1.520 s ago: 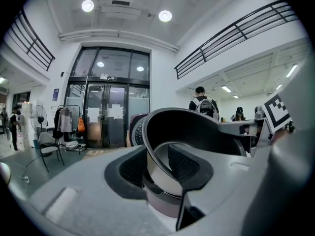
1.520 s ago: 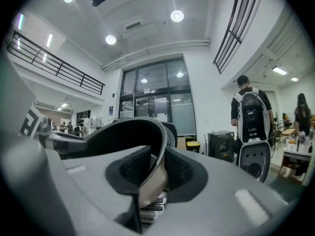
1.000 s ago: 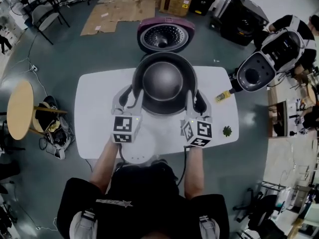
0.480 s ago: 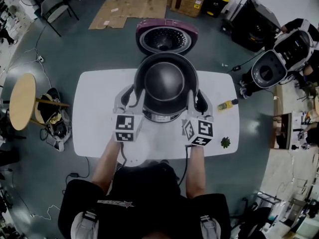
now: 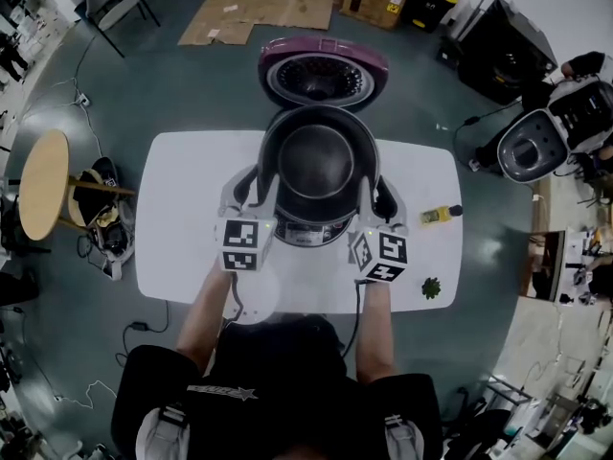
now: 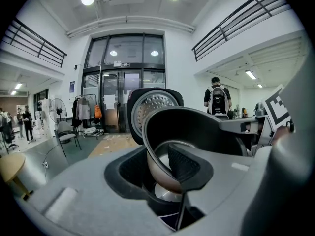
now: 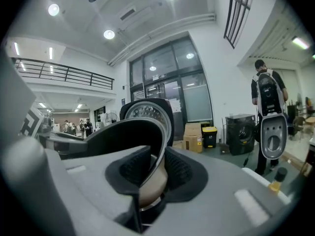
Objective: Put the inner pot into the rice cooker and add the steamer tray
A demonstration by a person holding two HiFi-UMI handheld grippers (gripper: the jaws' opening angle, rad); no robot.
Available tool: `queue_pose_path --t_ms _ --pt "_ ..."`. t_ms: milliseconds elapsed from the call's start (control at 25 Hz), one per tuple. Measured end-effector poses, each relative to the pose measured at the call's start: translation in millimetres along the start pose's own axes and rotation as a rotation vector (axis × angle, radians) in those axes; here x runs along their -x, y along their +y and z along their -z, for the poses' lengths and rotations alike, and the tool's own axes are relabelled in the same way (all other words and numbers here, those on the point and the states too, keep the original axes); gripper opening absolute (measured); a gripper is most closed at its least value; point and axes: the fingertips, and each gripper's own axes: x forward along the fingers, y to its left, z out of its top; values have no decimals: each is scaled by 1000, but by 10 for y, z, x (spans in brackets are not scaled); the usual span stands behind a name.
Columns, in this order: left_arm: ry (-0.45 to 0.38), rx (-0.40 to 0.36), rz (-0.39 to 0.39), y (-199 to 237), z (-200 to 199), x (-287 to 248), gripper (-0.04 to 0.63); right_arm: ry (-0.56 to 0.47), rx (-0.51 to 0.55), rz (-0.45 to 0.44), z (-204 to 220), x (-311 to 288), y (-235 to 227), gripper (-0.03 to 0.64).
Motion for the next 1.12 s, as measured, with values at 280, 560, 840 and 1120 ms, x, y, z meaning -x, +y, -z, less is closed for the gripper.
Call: queue_pose_path --t_ms 280,560,840,1120 --pt "54 0 -7 45 171 -194 146 59 -18 -8 223 -206 -59 94" --pt "112 14 -6 75 343 -373 146 156 -24 -3 461 -391 -126 95" --pt "165 24 -7 128 509 -500 146 229 -40 -9 673 -533 -132 95" --pt "209 28 -5 163 657 -608 146 303 -50 -22 853 -635 -146 95"
